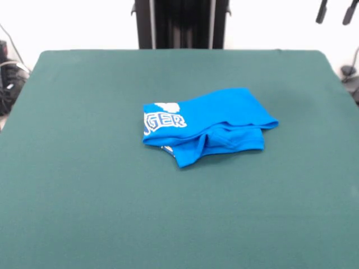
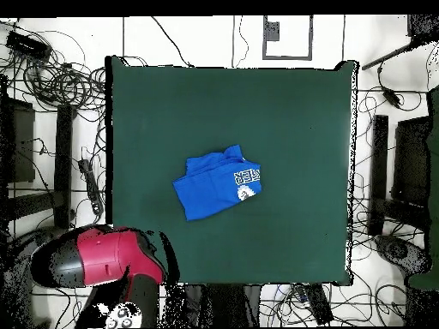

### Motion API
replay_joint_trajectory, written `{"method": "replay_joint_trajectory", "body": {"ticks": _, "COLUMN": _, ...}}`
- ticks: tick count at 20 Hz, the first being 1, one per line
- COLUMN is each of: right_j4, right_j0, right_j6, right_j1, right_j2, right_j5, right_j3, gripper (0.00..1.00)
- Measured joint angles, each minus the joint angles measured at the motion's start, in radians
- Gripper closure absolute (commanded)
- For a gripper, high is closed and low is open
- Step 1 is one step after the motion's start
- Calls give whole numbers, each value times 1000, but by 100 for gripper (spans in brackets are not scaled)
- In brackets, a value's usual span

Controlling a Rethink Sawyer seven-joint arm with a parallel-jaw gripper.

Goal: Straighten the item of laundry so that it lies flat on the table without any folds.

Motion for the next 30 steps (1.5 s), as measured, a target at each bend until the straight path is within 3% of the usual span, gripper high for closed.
{"method": "replay_joint_trajectory", "body": {"ticks": 11, "right_j4": 15, "right_j0": 1, "right_j6": 32, "right_j1": 68, "right_j2": -9, "right_j5": -38, "right_j3": -34, "gripper": 0}}
{"method": "replay_joint_trajectory", "body": {"ticks": 30, "right_j4": 8, "right_j0": -196, "right_j6": 32, "right_j1": 115, "right_j2": -10, "right_j5": -85, "right_j3": -76, "gripper": 0}}
